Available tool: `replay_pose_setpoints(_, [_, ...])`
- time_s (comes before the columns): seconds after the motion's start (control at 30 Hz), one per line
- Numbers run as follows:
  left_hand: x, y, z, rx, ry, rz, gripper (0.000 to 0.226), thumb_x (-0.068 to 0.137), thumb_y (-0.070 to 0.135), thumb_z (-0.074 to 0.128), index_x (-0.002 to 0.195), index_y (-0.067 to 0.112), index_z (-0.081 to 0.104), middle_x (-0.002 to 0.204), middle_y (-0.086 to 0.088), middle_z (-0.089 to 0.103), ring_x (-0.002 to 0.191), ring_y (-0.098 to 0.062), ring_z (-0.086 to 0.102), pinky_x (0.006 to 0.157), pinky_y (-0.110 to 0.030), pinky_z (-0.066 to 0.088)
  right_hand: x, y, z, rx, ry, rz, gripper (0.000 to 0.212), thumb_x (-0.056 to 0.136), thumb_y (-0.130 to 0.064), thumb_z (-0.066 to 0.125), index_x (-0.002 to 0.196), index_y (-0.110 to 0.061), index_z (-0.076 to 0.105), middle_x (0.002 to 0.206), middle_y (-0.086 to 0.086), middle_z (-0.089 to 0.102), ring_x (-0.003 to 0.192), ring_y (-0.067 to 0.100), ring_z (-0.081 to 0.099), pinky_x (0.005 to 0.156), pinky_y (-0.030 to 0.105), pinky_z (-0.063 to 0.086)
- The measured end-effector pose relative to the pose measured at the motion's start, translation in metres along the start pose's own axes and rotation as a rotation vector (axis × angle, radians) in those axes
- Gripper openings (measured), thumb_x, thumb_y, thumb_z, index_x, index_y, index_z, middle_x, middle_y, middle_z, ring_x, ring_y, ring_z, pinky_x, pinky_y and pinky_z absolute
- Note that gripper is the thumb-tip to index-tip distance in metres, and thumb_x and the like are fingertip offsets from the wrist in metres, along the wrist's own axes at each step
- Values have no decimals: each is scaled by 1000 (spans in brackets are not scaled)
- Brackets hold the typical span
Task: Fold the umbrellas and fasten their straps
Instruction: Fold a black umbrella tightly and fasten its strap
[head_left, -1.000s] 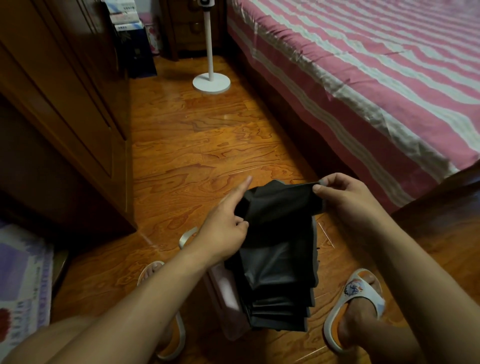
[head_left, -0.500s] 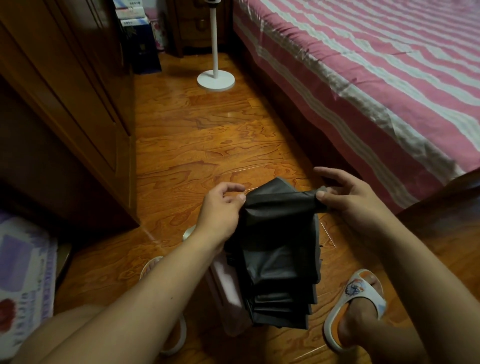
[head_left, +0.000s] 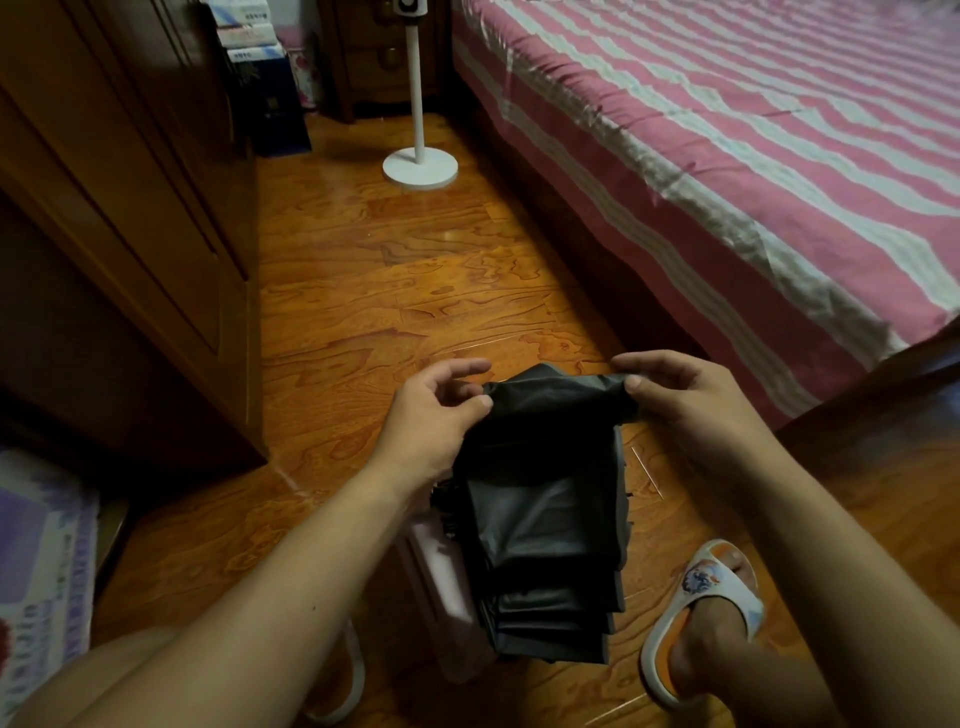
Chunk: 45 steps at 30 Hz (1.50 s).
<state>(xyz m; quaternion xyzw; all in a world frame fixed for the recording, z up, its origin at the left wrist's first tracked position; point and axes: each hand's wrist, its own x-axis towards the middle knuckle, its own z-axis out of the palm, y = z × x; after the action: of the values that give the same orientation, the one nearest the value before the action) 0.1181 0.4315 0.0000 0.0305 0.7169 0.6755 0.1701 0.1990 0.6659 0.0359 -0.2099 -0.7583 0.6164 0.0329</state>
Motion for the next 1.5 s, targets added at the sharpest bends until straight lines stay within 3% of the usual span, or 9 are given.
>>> replay_pose_setpoints(0.07, [-1,-3,-1,45,-40,-9,41,87,2,76,116,32,71,97,-1,64,93,-17,67,88,-30,59,1,1,1,8,-15,-16,27,98,-7,63,118,-21,73,101,4,76,92,14,73,72,18,55])
replay_pose_setpoints(0.13, [-2,-6,-1,121,-34,26,40,85,8,79,116,33,72,103,-3,66,101,-20,68,95,-41,58,2,1,0,2,-26,-26,29,98,-8,64,121,-23,72,100,2,76,93,12,72,73,19,54])
replay_pose_setpoints(0.3, [-5,-1,-4,210,-10,128,34,89,10,76,110,37,74,87,-1,63,85,-13,66,95,-40,56,6,0,-6,-42,-35,-11,27,97,-9,64,117,-25,73,105,0,75,102,14,70,87,27,53])
replay_pose_setpoints(0.47, [-5,-5,-3,242,-38,107,35,89,15,77,119,33,73,103,-4,69,100,-13,68,98,-43,55,8,3,-6,-32,-61,4,24,97,-8,64,114,-22,74,102,2,77,99,15,72,85,27,52])
replay_pose_setpoints(0.67, [-8,-8,1,532,26,298,49,92,21,73,135,42,62,95,16,70,93,8,64,86,-15,51,6,1,-6,-9,-47,-20,23,97,-5,63,113,-18,74,102,5,76,93,14,72,73,19,56])
replay_pose_setpoints(0.87, [-5,-5,1,409,-33,232,51,96,21,69,142,39,56,117,10,70,108,3,63,101,-33,54,4,0,-5,-7,-35,-31,23,97,-5,62,115,-15,72,102,4,75,86,7,71,72,16,56])
replay_pose_setpoints(1.07, [-7,-4,5,248,15,129,40,86,6,77,108,36,63,94,5,59,74,-14,60,83,-42,59,6,1,-5,-4,-29,-39,22,97,-6,63,113,-19,74,101,1,75,88,9,70,70,15,54])
replay_pose_setpoints(1.2, [-8,-5,8,249,14,167,43,86,4,77,111,36,63,95,6,61,78,-13,61,80,-34,58,5,1,-4,-6,-31,-36,23,98,-7,62,114,-19,73,106,3,74,91,10,71,72,16,55])
replay_pose_setpoints(1.5, [-8,-8,8,435,-63,185,54,97,23,67,146,38,48,114,9,73,112,-4,66,100,-39,54,4,-2,-3,12,-19,-40,22,98,-7,62,113,-19,73,106,4,73,91,10,71,75,18,57])
